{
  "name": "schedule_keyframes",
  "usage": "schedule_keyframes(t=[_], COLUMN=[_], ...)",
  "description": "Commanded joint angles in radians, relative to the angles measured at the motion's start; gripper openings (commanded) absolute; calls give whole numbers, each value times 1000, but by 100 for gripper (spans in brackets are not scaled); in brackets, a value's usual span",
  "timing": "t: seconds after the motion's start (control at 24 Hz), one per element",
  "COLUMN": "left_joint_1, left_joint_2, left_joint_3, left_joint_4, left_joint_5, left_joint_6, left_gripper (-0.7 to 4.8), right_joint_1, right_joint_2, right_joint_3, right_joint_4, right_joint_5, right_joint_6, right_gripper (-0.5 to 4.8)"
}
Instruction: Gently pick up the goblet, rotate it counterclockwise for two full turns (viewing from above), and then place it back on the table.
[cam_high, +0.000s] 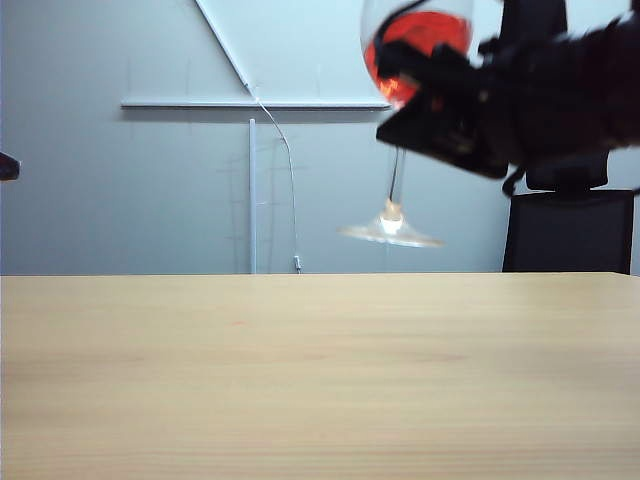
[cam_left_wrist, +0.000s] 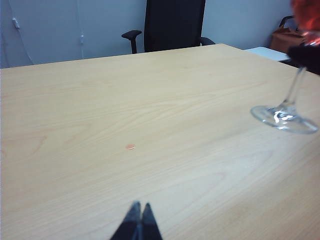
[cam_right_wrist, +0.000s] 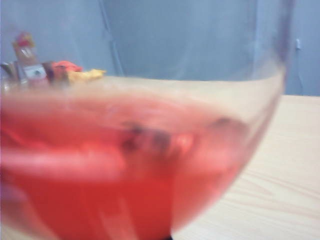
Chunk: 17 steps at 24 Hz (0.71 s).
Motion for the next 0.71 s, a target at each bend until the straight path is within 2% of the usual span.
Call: schedule_keyframes(t=[0.04,0.33,0.71], left_joint_1=[-1,-1,-1], left_joint_2=[0,0,0], left_joint_3=[4,4,4], left_joint_4=[6,6,6], left_joint_5=[0,0,0], left_joint_6=[1,1,1], left_gripper=[-5,-5,-5], right_joint_1=[-16,-26,-26], right_joint_2=[68,293,433], right_joint_3=[20,116,233], right_joint_4=[137,183,183], right_joint_5=[-42,-72,-110], right_joint_6=[7,-2,-55], right_gripper=[-3,-3,-4])
